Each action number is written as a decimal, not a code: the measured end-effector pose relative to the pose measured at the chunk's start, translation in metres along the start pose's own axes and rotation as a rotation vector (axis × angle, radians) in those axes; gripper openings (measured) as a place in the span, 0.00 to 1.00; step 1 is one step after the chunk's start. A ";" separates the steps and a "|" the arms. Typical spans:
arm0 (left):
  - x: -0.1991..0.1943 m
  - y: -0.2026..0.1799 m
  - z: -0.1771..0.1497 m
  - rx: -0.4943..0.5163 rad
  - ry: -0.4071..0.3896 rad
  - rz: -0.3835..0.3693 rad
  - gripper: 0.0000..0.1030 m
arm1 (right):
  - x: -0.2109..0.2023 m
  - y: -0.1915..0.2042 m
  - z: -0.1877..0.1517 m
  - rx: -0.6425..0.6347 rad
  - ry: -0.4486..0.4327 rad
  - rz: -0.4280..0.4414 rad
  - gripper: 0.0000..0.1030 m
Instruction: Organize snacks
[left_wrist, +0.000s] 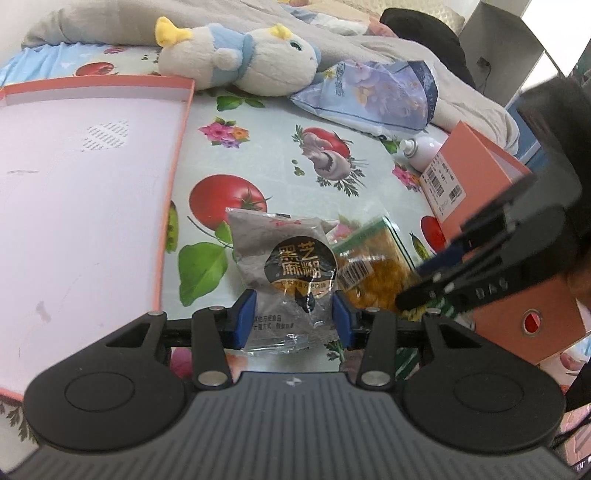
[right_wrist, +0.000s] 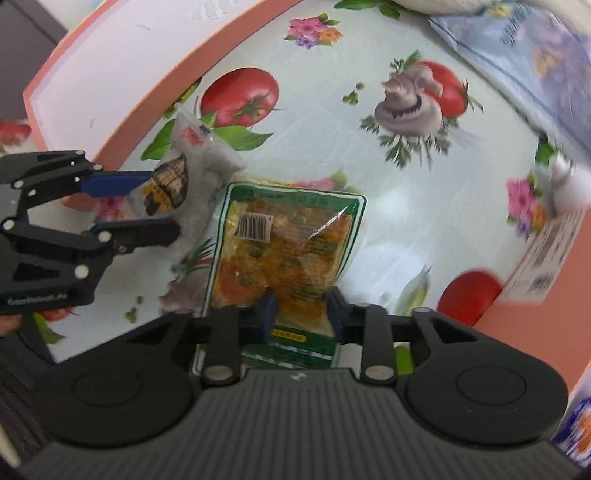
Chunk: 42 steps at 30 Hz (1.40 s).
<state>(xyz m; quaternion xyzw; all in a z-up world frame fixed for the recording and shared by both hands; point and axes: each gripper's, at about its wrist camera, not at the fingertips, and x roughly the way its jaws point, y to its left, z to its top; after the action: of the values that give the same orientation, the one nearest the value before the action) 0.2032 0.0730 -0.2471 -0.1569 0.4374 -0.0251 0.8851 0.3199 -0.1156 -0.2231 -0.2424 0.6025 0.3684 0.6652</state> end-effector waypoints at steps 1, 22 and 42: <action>-0.002 0.001 -0.001 0.001 -0.003 0.003 0.48 | 0.000 0.004 -0.006 0.024 -0.007 0.000 0.29; -0.025 0.035 -0.001 -0.049 -0.061 0.000 0.48 | -0.008 0.052 -0.067 0.643 -0.437 -0.108 0.83; -0.062 0.063 0.009 -0.077 -0.112 0.035 0.48 | 0.023 0.080 -0.028 0.571 -0.431 -0.297 0.98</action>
<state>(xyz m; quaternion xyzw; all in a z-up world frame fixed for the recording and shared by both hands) 0.1659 0.1461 -0.2136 -0.1843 0.3905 0.0159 0.9018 0.2403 -0.0836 -0.2405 -0.0490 0.4856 0.1281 0.8634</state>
